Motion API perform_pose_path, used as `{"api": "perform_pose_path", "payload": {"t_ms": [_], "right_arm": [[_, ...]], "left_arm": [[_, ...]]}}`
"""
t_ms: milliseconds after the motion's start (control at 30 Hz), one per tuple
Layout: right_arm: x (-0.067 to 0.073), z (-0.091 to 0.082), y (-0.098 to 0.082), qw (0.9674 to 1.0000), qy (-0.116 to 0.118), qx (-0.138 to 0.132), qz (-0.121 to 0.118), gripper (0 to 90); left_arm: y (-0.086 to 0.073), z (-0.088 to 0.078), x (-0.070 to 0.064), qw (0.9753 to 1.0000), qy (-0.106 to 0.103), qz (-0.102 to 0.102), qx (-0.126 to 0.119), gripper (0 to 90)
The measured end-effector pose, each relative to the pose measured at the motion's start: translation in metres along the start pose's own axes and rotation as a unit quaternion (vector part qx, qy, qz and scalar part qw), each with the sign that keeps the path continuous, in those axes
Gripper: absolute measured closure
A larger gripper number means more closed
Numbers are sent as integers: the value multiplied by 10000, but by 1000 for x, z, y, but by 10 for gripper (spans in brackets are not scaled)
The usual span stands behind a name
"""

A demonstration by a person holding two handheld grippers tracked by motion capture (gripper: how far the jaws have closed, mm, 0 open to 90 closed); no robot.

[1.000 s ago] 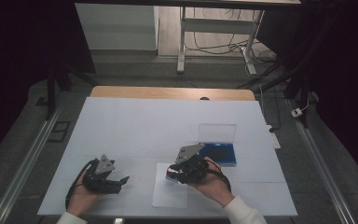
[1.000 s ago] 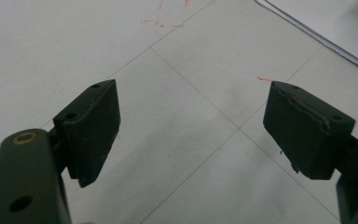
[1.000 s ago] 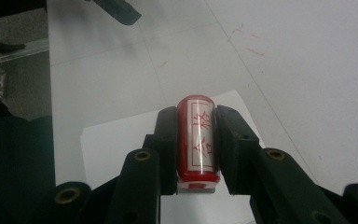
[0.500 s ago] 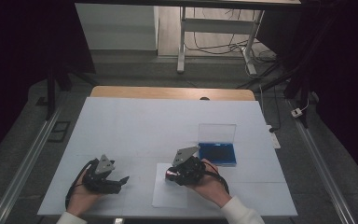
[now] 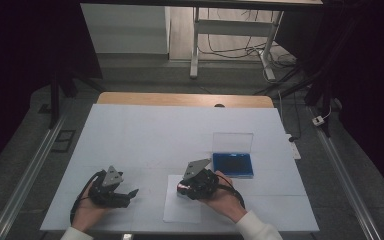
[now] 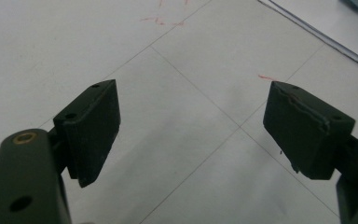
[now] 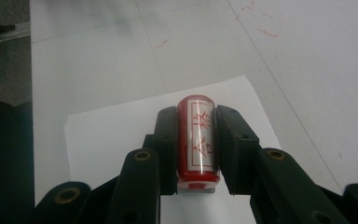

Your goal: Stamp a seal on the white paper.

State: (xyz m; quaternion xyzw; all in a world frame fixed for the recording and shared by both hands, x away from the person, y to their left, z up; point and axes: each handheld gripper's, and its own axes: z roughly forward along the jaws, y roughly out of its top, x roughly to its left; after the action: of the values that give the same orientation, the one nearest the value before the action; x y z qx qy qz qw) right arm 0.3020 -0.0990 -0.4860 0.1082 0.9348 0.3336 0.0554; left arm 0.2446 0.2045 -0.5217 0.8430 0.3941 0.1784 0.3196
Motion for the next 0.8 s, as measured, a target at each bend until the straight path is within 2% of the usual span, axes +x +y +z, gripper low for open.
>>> {"api": "perform_pose_path", "payload": {"t_ms": [800], "right_arm": [[-1, 5, -3, 9999, 20, 106, -2, 699]], "left_arm": [[0, 1, 0, 10000, 9, 13, 26, 190]]}}
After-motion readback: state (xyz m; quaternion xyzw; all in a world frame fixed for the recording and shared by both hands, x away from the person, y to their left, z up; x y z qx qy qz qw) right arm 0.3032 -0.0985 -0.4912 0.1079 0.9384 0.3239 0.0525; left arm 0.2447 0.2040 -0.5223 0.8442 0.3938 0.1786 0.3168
